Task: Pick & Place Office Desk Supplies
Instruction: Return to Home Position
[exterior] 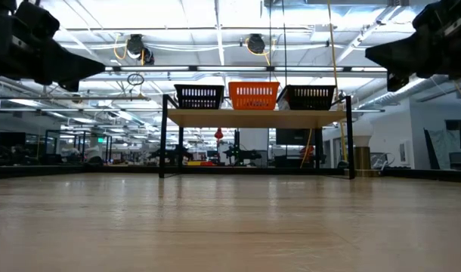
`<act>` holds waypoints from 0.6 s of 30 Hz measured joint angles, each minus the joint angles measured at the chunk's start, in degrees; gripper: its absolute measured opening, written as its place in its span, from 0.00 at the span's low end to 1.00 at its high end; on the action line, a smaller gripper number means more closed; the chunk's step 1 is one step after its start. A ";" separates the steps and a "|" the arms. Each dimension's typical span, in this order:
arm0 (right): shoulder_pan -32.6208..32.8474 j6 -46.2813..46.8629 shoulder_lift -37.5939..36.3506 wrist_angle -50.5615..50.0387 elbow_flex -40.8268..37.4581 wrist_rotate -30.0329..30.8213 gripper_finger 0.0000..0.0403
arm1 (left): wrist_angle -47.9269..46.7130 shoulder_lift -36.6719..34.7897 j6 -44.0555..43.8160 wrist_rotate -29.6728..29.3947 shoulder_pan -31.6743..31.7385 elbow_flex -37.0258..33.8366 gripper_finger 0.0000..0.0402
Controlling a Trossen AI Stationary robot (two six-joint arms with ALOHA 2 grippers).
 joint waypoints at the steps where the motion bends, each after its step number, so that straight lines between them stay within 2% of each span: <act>1: 0.00 -0.05 -0.25 0.28 -0.08 -0.04 0.00 | -0.10 0.00 -0.18 0.21 -0.28 0.00 0.00; 18: 0.00 -2.10 -0.83 2.30 -0.28 -0.06 0.00 | -0.22 0.03 -3.65 -0.15 -1.03 0.00 0.03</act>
